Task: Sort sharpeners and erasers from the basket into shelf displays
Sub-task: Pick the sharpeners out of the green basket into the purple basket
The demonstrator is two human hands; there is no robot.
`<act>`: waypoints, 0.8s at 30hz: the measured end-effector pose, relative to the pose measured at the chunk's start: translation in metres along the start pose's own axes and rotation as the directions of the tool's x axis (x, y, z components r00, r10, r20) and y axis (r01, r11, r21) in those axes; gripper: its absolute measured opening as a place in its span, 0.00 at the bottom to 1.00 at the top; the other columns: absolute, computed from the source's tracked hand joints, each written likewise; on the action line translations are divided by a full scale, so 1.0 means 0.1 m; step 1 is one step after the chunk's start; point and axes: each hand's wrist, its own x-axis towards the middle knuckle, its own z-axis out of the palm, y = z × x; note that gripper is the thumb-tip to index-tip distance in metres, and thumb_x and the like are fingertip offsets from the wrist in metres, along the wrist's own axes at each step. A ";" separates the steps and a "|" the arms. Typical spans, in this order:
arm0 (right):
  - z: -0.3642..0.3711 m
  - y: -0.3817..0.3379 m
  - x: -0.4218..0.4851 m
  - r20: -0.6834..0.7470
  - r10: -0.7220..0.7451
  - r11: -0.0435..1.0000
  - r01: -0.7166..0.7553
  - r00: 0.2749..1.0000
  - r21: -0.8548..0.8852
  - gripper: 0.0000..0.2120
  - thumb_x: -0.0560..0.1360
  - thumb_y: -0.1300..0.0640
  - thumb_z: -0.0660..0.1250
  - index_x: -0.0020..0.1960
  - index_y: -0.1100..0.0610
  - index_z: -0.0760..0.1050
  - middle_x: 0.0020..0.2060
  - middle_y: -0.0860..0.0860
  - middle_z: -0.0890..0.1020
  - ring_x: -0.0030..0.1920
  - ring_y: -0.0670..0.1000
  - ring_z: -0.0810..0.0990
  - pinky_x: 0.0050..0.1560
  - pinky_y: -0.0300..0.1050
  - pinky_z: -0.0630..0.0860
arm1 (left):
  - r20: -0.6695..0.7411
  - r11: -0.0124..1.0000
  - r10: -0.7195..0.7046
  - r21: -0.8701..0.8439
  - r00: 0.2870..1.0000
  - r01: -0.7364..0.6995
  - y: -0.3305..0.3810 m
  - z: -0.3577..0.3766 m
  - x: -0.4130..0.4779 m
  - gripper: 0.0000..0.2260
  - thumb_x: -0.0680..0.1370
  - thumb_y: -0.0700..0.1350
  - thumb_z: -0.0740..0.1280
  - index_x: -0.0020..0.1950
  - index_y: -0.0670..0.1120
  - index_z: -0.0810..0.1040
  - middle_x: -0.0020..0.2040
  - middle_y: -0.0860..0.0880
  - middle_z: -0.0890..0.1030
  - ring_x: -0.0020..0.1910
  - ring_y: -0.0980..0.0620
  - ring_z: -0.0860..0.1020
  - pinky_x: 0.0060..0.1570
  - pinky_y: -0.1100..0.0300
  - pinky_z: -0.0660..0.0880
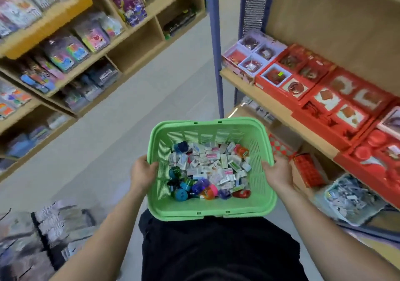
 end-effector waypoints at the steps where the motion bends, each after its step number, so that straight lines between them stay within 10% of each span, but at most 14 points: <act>1: 0.05 -0.01 0.02 -0.032 0.045 0.999 -0.044 0.998 0.016 0.05 0.79 0.64 0.68 0.53 0.60 0.81 0.43 0.54 0.82 0.35 0.48 0.76 0.32 0.40 0.67 | 0.030 0.999 0.030 0.020 0.999 -0.030 0.10 0.02 0.18 0.04 0.80 0.39 0.66 0.52 0.44 0.80 0.40 0.40 0.83 0.37 0.39 0.82 0.37 0.43 0.82; 12: 1.03 0.20 -0.29 -0.403 0.543 0.832 -0.408 0.737 0.375 0.05 0.79 0.61 0.67 0.50 0.60 0.81 0.34 0.56 0.81 0.29 0.52 0.76 0.30 0.42 0.69 | 0.518 0.853 0.306 0.223 0.799 -0.472 0.87 0.75 2.03 0.05 0.78 0.38 0.67 0.49 0.44 0.82 0.37 0.41 0.82 0.34 0.42 0.79 0.35 0.50 0.77; 24: 1.23 1.60 -0.94 -0.450 0.755 0.655 -0.571 0.477 0.494 0.03 0.78 0.58 0.68 0.47 0.57 0.80 0.32 0.56 0.82 0.28 0.55 0.77 0.29 0.42 0.72 | 0.764 0.720 0.319 0.189 0.560 -0.668 0.59 2.27 1.60 0.04 0.79 0.39 0.67 0.47 0.45 0.80 0.39 0.41 0.82 0.34 0.44 0.77 0.37 0.54 0.75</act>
